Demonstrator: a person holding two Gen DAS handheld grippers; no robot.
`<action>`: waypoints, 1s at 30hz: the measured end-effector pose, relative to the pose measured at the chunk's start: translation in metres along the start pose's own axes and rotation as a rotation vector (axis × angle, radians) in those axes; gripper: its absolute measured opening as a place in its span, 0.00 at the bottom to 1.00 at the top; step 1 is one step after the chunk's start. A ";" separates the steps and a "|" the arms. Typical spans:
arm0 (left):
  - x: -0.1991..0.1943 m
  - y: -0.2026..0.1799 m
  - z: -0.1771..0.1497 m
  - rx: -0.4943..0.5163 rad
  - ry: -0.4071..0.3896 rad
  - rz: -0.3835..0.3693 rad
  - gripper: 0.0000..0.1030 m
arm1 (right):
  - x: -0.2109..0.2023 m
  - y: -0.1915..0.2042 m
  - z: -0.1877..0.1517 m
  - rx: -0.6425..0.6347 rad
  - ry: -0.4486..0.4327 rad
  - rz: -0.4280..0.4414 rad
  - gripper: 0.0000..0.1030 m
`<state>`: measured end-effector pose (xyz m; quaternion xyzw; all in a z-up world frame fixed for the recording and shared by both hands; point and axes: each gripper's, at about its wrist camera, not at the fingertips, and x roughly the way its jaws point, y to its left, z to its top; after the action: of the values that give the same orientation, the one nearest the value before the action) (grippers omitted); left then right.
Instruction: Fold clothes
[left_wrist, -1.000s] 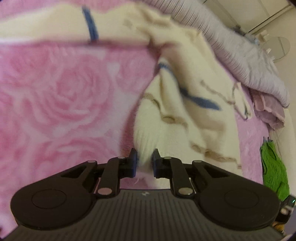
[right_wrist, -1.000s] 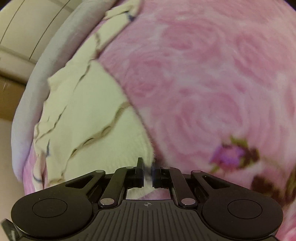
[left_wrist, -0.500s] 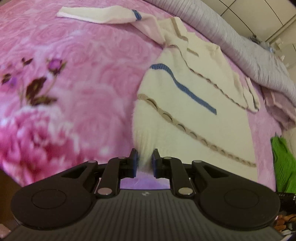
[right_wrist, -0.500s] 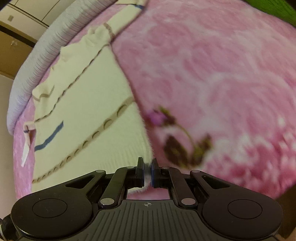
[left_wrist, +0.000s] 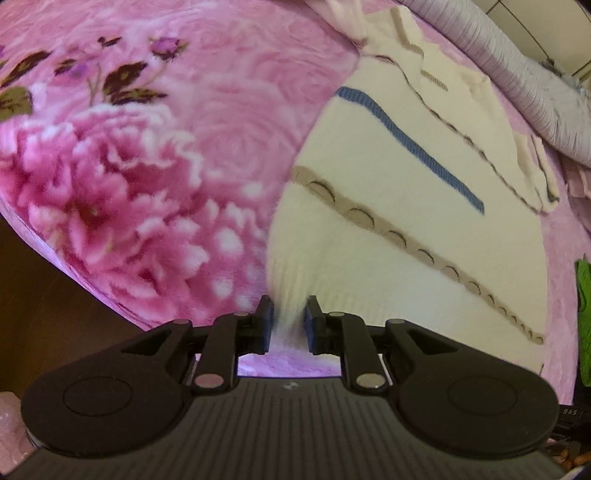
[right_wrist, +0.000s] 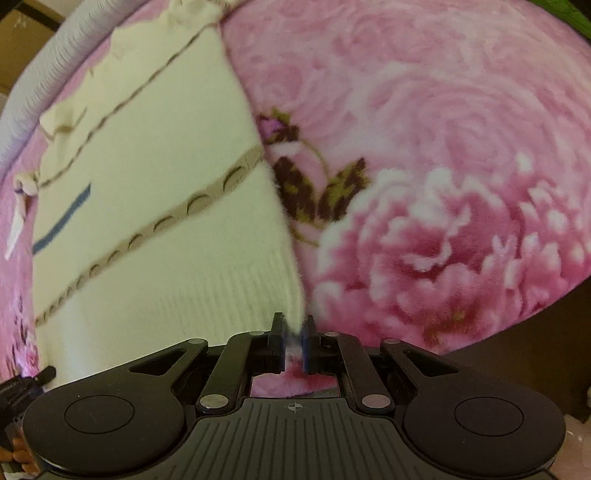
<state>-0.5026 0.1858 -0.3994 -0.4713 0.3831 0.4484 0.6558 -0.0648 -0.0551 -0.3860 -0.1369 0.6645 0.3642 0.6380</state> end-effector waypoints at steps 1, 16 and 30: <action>-0.002 -0.001 0.000 0.014 0.007 0.015 0.20 | -0.002 0.003 0.003 -0.024 0.008 -0.031 0.16; -0.010 -0.005 0.033 -0.007 -0.072 0.041 0.21 | -0.006 0.032 0.052 -0.105 -0.139 -0.053 0.41; -0.012 0.020 0.080 0.019 -0.064 0.086 0.21 | 0.002 0.050 0.082 -0.055 -0.089 -0.181 0.41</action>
<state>-0.5185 0.2629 -0.3728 -0.4336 0.3859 0.4876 0.6522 -0.0357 0.0345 -0.3662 -0.1975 0.6103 0.3287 0.6931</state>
